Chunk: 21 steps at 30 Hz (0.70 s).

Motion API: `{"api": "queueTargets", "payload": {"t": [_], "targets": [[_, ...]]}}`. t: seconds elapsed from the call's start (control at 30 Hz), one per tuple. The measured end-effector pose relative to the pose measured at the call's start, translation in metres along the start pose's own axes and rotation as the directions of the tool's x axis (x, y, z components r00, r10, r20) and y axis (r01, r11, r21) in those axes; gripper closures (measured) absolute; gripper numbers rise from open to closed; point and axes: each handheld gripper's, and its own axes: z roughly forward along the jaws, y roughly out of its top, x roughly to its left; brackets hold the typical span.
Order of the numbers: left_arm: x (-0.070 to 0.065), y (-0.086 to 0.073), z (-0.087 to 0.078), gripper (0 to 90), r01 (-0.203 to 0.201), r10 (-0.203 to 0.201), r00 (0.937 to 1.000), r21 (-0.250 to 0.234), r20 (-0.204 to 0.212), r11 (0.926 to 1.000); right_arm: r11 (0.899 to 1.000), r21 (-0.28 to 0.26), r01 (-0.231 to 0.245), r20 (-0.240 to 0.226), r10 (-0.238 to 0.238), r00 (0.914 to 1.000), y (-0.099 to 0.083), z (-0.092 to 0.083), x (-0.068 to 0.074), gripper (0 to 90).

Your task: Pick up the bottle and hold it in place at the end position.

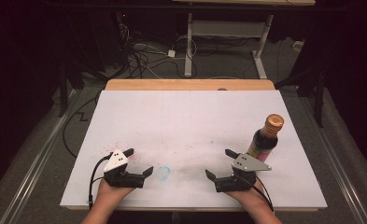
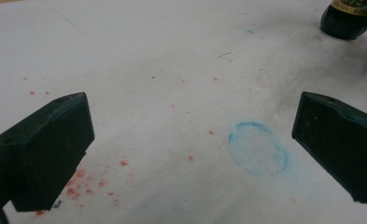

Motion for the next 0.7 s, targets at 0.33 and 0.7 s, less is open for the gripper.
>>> {"api": "queueTargets", "payload": {"t": [0.33, 0.7], "targets": [[0.000, 0.002, 0.001, 0.0, -0.002, 0.002, 1.0000, -0.004, 0.003, 1.0000, 0.999, -0.048, 0.019, -0.012, -0.020, 0.9997, 0.015, -0.025, 0.007, 0.6], [0.001, 0.002, 0.005, 0.0, 0.000, 0.000, 1.0000, 0.009, 0.009, 1.0000, 0.994, -0.107, 0.027, 0.019, -0.025, 0.9995, 0.027, -0.058, 0.008, 0.7]]}}
